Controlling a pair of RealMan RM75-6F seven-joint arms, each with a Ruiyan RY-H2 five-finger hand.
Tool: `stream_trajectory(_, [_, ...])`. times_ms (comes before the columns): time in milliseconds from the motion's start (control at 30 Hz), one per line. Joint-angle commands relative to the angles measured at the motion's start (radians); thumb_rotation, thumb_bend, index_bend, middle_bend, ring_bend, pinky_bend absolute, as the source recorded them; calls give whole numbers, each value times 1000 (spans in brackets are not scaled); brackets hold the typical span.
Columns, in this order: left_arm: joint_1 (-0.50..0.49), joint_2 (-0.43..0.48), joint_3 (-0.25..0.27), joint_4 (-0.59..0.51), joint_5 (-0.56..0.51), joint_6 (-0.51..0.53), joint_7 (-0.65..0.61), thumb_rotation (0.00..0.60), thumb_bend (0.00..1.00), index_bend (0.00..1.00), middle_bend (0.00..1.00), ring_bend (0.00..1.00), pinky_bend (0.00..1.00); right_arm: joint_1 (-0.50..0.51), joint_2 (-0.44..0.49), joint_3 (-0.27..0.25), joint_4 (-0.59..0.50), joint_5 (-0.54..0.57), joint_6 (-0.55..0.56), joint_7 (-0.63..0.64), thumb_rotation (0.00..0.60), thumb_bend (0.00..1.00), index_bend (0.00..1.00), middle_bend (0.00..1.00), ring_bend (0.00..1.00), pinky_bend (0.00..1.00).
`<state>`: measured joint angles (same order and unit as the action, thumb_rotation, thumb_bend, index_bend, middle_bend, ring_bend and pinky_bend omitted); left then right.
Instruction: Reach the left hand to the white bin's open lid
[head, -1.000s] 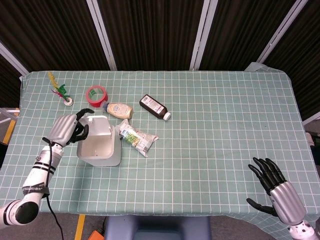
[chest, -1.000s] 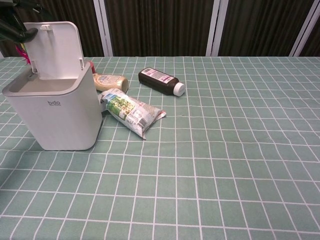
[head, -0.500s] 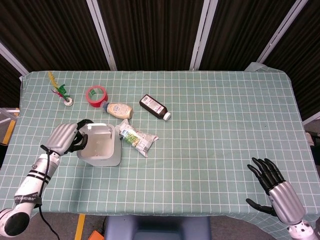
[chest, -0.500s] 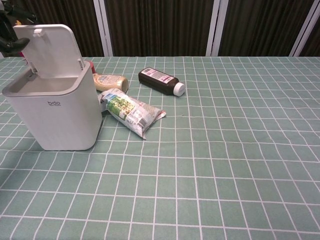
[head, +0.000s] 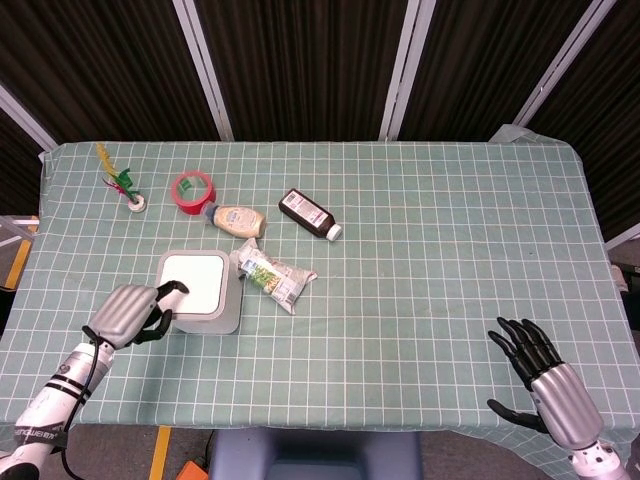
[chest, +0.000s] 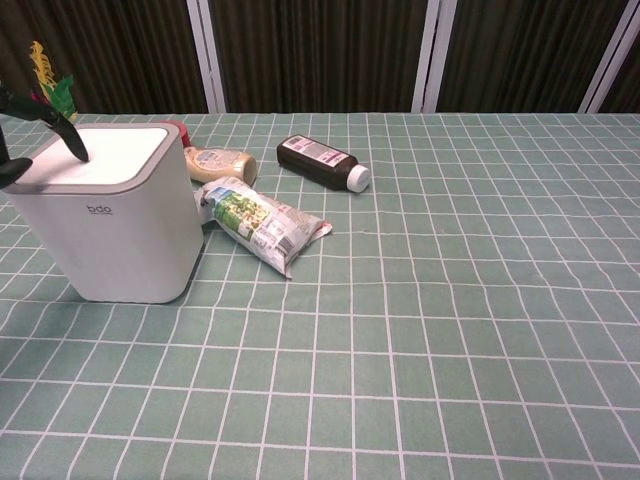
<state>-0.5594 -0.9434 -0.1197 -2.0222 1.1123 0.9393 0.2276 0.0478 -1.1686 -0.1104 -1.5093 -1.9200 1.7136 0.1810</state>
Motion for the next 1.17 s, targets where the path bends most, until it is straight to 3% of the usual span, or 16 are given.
stream_trajectory(33, [-6, -18, 16, 20, -7, -18, 9, 600, 633, 281, 1000, 1000, 1000, 0, 0, 0, -1, 2, -1, 0, 600, 218, 0, 0, 0, 0])
stream_trajectory(200, [-18, -36, 30, 37, -23, -37, 14, 600, 633, 279, 1000, 1000, 1000, 2, -1, 1, -3, 7, -7, -1, 600, 218, 0, 0, 0, 0])
stream_trajectory(300, [6, -43, 10, 21, 32, 30, -30, 600, 632, 241, 1000, 1000, 1000, 1, 1, 1, -5, 10, -7, -1, 600, 218, 0, 0, 0, 0])
stream_trajectory(433, [87, -39, 5, 4, 244, 214, -115, 600, 630, 157, 950, 957, 1000, 0, 2, 2, -5, 12, -3, 1, 600, 218, 0, 0, 0, 0])
stream_trajectory(533, [152, -17, 57, 27, 436, 324, -172, 600, 605, 133, 762, 771, 965, 0, 3, 1, -5, 13, -7, 0, 600, 218, 0, 0, 0, 0])
stream_trajectory(600, [202, -3, 117, 64, 562, 389, -214, 600, 563, 131, 569, 565, 765, 1, 3, -1, -6, 12, -12, -2, 600, 218, 0, 0, 0, 0])
stream_trajectory(700, [295, -22, 195, 178, 687, 509, -213, 600, 485, 112, 124, 97, 187, 3, 5, -5, -9, 11, -23, -12, 600, 218, 0, 0, 0, 0])
stream_trajectory(767, [388, -91, 225, 279, 714, 628, -188, 600, 461, 99, 5, 0, 33, 4, 4, -6, -11, 11, -29, -16, 600, 218, 0, 0, 0, 0])
stream_trajectory(867, [494, -199, 265, 431, 699, 733, -247, 600, 449, 103, 0, 0, 0, 3, 3, -7, -17, 18, -36, -24, 600, 218, 0, 0, 0, 0])
stream_trajectory(933, [512, -215, 291, 493, 691, 705, -224, 600, 440, 104, 0, 0, 0, 0, 4, -7, -26, 32, -47, -37, 600, 218, 0, 0, 0, 0])
stream_trajectory(1167, [533, -225, 255, 498, 674, 733, -150, 600, 433, 66, 0, 0, 0, -8, 27, -6, -77, 81, -84, -69, 600, 219, 0, 0, 0, 0])
